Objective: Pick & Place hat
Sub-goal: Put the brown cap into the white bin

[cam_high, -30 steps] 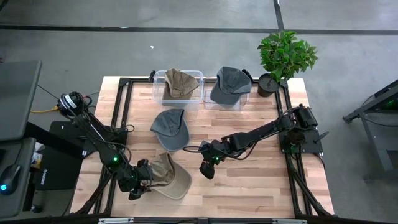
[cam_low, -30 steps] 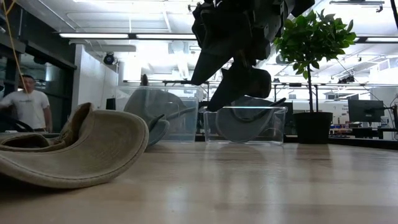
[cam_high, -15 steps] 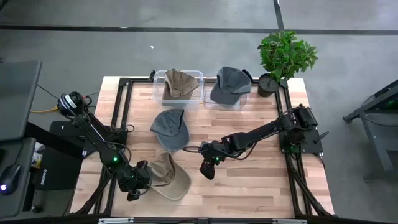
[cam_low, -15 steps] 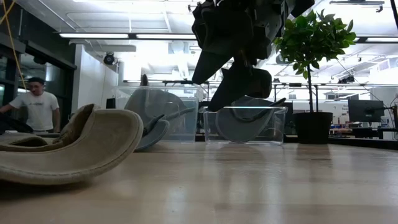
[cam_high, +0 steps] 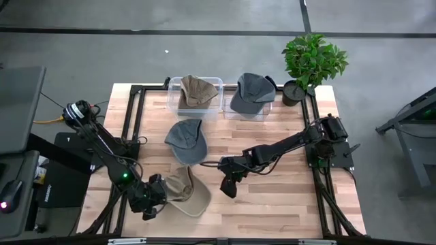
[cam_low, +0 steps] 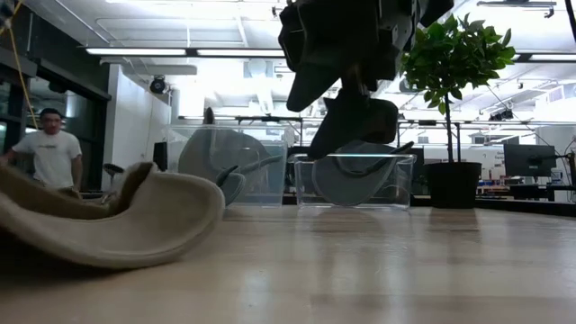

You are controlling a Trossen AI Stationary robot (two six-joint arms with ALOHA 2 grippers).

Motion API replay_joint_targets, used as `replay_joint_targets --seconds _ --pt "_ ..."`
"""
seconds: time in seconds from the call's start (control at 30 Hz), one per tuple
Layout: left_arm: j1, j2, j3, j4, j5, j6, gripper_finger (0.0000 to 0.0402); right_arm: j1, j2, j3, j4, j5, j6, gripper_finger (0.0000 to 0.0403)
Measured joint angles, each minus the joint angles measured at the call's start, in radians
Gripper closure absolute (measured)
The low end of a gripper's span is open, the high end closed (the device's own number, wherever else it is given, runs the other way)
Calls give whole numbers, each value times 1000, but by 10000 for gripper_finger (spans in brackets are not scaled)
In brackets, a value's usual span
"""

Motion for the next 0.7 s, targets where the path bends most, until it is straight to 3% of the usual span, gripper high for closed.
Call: replay_joint_targets --seconds 0.2,0.43,0.7 --pt "0 0 96 -130 -21 2 401 -49 1 0 82 -49 60 155" --pt "0 0 158 -194 -22 -8 401 -144 1 0 211 -91 -21 155" --pt "23 0 336 -463 -101 46 401 -193 -8 0 221 -128 -109 155"
